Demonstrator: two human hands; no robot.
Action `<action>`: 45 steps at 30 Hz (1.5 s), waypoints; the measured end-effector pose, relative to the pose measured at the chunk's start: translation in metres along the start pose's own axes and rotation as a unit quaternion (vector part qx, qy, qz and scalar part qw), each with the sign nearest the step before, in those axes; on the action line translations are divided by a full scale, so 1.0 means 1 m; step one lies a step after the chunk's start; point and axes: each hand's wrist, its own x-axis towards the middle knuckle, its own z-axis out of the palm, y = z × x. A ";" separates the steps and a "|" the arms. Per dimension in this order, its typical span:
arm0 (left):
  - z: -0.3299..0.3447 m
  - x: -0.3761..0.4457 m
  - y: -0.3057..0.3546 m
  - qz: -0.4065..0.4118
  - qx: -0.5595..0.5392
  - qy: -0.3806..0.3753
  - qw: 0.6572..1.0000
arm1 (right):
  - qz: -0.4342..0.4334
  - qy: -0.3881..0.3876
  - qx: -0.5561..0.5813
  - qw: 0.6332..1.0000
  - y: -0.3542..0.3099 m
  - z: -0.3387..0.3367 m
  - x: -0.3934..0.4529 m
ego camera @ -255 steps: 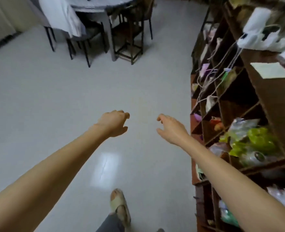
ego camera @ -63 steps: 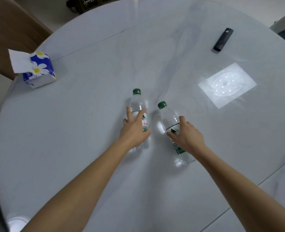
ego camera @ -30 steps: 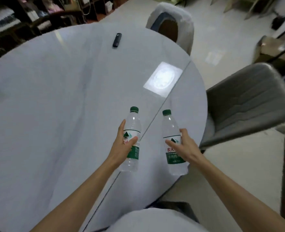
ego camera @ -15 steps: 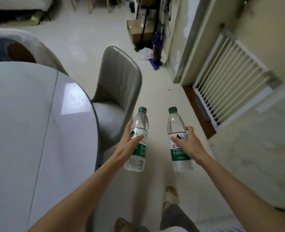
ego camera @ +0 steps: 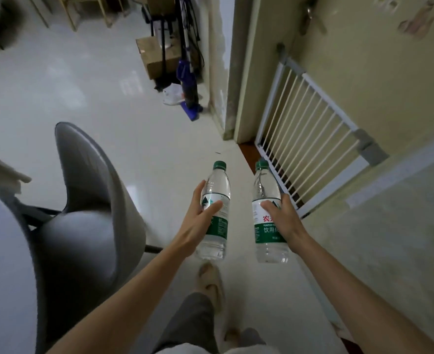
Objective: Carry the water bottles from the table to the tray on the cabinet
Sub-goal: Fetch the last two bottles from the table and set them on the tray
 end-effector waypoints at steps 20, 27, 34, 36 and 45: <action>-0.148 0.423 0.211 0.008 -0.021 0.111 0.994 | -0.047 -0.041 -0.040 0.997 -0.305 0.111 0.415; -0.276 0.526 0.280 0.008 -0.096 0.311 0.945 | -0.096 -0.206 -0.135 0.964 -0.460 0.264 0.562; -0.440 0.582 0.319 0.021 -0.163 0.461 0.872 | -0.146 -0.333 -0.201 0.910 -0.570 0.461 0.638; -0.498 0.595 0.327 0.029 -0.173 0.489 0.854 | -0.155 -0.361 -0.217 0.894 -0.592 0.523 0.652; -0.768 0.645 0.395 0.026 -0.166 0.516 0.840 | -0.142 -0.380 -0.228 0.885 -0.707 0.781 0.698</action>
